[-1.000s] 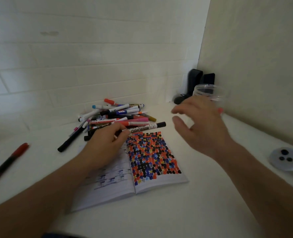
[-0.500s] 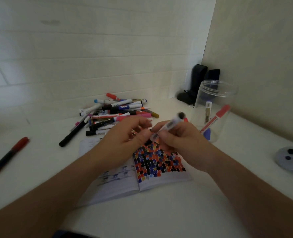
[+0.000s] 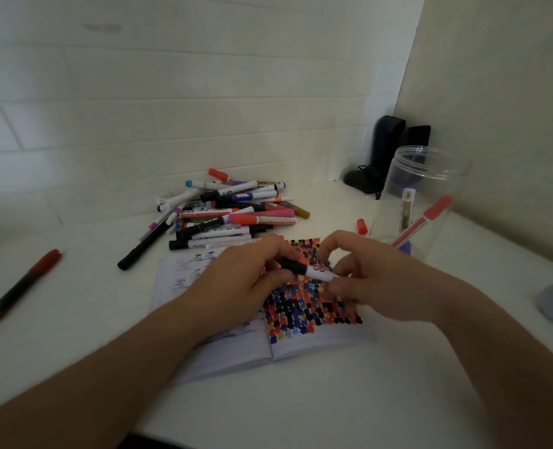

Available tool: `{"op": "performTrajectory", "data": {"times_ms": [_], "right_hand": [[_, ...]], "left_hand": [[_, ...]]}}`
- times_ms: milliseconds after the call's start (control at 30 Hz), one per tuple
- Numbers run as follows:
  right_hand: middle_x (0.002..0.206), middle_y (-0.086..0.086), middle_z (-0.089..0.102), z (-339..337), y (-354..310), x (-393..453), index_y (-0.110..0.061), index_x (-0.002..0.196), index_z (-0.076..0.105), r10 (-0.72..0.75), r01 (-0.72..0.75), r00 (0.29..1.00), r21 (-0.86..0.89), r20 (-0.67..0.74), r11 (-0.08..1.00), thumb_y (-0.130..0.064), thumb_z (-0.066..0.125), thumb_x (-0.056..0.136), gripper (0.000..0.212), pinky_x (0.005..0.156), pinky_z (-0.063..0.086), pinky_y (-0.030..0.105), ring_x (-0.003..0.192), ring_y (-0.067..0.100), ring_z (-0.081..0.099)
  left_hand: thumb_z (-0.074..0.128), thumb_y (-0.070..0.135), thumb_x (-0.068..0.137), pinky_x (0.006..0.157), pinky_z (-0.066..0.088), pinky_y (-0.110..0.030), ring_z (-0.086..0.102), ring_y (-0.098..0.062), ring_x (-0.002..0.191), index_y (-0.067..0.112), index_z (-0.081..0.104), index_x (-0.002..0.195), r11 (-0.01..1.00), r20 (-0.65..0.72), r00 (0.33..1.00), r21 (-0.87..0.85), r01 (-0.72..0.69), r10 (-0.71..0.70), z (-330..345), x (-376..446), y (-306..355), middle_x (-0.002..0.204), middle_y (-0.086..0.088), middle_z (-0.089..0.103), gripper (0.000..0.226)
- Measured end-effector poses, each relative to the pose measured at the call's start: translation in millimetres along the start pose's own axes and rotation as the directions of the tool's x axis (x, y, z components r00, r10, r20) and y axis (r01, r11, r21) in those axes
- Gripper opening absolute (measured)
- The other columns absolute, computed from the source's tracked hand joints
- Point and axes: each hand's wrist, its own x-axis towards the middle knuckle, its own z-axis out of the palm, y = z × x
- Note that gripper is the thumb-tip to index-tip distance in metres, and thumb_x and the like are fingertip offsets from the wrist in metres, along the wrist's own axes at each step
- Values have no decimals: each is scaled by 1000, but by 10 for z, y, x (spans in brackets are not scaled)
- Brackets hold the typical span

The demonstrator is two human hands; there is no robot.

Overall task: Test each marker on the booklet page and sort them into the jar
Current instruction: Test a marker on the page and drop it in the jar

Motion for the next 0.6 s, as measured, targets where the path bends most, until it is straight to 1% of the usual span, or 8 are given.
{"op": "performTrajectory", "data": {"times_ms": [67,133,200,267,333,433,533,600], "right_hand": [[95,-10,68,124,-77,33,-46,128,49,-70,28,994,-403,-88,915,-20,51,106,34,70,57,33,79,9,65],[92,-13,61,240,-117,64,-44,133,51,-170,78,977,-534,-125,842,-28,47,104,33,65,49,29,78,6,57],[91,-13,57,304,-83,89,-42,125,55,-235,106,960,-583,-150,806,-42,47,102,24,67,47,30,81,6,54],[84,-13,53,348,-31,117,-38,102,54,-277,124,948,-618,-158,776,-48,44,102,14,65,41,32,77,7,50],[80,-11,51,388,-4,159,-33,91,51,-303,149,942,-628,-146,764,-48,42,101,20,63,41,34,73,8,48],[81,-11,56,396,-2,191,-35,106,58,-315,185,943,-624,-103,759,-55,38,102,28,60,45,33,71,7,51],[74,-12,56,402,19,190,-42,115,58,-324,194,940,-622,-103,759,-60,36,102,31,53,38,29,63,5,51],[70,-14,53,399,35,186,-47,121,57,-324,184,939,-632,-113,753,-63,36,102,33,51,34,27,60,3,50]], "left_hand": [[66,32,97,70,51,-26,62,-2,83,28,65,116,999,-19,1000,47,-17,18,42,-1,-4,94,18,69,19],[71,34,94,69,52,-28,63,-3,79,25,69,111,999,-56,998,39,-8,10,60,21,-32,91,14,72,19],[77,32,89,68,50,-24,63,-1,78,27,72,104,999,-64,998,34,25,-23,68,38,-65,88,14,73,17],[84,30,81,66,48,-20,63,2,77,30,73,97,998,-64,998,58,28,-24,86,31,-100,84,15,74,19],[88,29,75,64,45,-11,62,7,76,30,73,91,997,-67,998,81,-7,13,104,10,-123,82,15,74,22],[88,30,76,65,48,-15,64,3,78,27,72,90,994,-62,996,97,-50,56,106,-10,-141,79,15,73,21],[85,30,80,63,52,-26,64,-1,72,25,72,89,986,-48,992,128,-107,114,96,-9,-129,77,14,71,17],[84,28,80,60,53,-29,62,-3,70,24,73,88,980,-53,988,145,-137,146,83,-8,-111,75,13,70,15]]}}
